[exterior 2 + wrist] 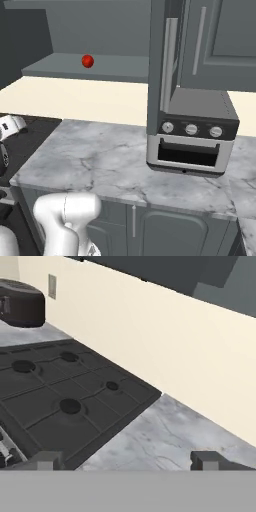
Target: Pick the tomato from the counter and place it in the cabinet. Then close the cabinet.
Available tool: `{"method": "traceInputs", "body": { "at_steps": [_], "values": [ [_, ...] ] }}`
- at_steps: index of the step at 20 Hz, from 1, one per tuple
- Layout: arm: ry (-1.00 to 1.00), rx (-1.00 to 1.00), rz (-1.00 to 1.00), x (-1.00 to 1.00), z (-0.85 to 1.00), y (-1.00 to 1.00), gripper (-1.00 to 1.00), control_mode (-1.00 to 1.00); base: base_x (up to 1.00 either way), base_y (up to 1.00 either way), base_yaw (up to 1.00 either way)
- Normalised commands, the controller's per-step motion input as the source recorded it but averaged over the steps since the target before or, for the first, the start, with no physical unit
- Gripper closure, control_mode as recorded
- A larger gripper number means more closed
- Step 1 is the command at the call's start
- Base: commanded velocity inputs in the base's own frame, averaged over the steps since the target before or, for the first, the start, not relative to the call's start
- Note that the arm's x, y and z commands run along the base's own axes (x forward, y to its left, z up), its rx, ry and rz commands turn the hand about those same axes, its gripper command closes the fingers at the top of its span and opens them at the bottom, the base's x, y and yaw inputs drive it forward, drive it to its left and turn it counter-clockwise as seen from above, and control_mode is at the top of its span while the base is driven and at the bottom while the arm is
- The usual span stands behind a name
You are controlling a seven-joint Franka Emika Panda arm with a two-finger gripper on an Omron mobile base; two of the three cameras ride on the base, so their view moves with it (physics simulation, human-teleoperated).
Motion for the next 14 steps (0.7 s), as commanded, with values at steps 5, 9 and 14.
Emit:
{"method": "traceInputs", "body": {
  "at_steps": [5, 9, 14],
  "values": [
    [0.02, -0.18, 0.03, -0.38, -0.66, 0.87, -1.0, -1.0, 0.0, 0.0, 0.0],
    [-0.01, -0.18, 0.0, -0.35, -0.4, 0.68, -1.0, -1.0, 0.0, 0.0, 0.0],
    [-0.02, -0.17, 0.01, 0.13, 0.11, 0.82, -1.0, -1.0, 0.0, 0.0, 0.0]
  ]
}}
